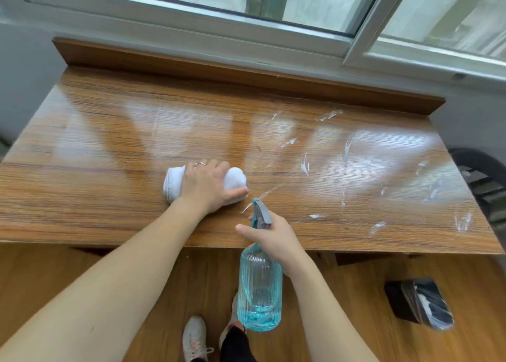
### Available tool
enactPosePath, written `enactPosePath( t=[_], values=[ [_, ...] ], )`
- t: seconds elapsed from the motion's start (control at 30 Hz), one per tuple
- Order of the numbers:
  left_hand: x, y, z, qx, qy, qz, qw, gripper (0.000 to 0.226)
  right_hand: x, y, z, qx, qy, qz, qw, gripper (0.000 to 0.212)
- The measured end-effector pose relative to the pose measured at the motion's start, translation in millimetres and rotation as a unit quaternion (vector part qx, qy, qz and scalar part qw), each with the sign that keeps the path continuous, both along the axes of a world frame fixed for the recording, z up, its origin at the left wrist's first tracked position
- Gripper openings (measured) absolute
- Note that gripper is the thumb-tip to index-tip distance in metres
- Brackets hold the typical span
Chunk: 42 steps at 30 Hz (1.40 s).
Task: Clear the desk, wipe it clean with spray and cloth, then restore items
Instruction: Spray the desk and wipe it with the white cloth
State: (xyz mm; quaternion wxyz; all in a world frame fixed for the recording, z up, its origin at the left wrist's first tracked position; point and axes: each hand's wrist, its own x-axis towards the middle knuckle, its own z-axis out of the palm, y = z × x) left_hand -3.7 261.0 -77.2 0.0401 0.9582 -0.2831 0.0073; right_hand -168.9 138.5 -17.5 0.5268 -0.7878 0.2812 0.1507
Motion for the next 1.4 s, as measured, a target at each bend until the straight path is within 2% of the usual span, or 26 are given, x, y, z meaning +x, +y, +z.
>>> enactPosePath(
  t=[0.1, 0.23, 0.37, 0.6, 0.77, 0.93, 1.17, 1.3, 1.4],
  values=[
    [-33.4, 13.9, -12.5, -0.042, -0.028, -0.020, 0.999, 0.085, 0.5, 3.1, 3.8, 0.007, -0.010, -0.021, 1.000, 0.029],
    [-52.2, 23.5, -23.5, -0.076, -0.065, -0.021, 0.995, 0.080, 3.4, 6.2, 4.0, -0.005, -0.013, -0.023, 1.000, 0.030],
    [-40.8, 15.6, -18.8, -0.056, -0.067, -0.021, 0.996, 0.081, 3.5, 0.0, -1.2, -0.008, -0.005, -0.026, 1.000, 0.027],
    [18.8, -21.3, -6.7, -0.005, -0.028, -0.001, 1.000, 0.089, -7.5, -7.8, -11.9, -0.022, 0.005, -0.039, 0.999, 0.043],
    [39.0, -30.8, -2.5, 0.000, -0.005, -0.010, 1.000, 0.078, -17.9, -7.8, -15.8, -0.022, 0.010, -0.037, 0.999, 0.045],
    [1.5, -3.3, -3.4, -0.014, -0.016, -0.021, 1.000, 0.091, -18.3, -1.9, -11.2, -0.017, 0.006, -0.042, 0.999, 0.030],
    [-71.9, 39.9, -16.2, -0.079, -0.075, -0.036, 0.993, 0.072, -14.2, 6.3, -4.6, -0.033, 0.003, -0.045, 0.998, 0.029],
    [-75.6, 44.9, -18.0, -0.081, -0.081, -0.037, 0.993, 0.072, -15.9, 10.8, -3.0, -0.046, 0.019, -0.033, 0.998, 0.029],
    [-72.7, 43.4, -17.4, -0.076, -0.076, -0.038, 0.993, 0.073, -19.1, 8.7, -5.2, -0.062, 0.035, -0.042, 0.997, 0.020]
  ],
)
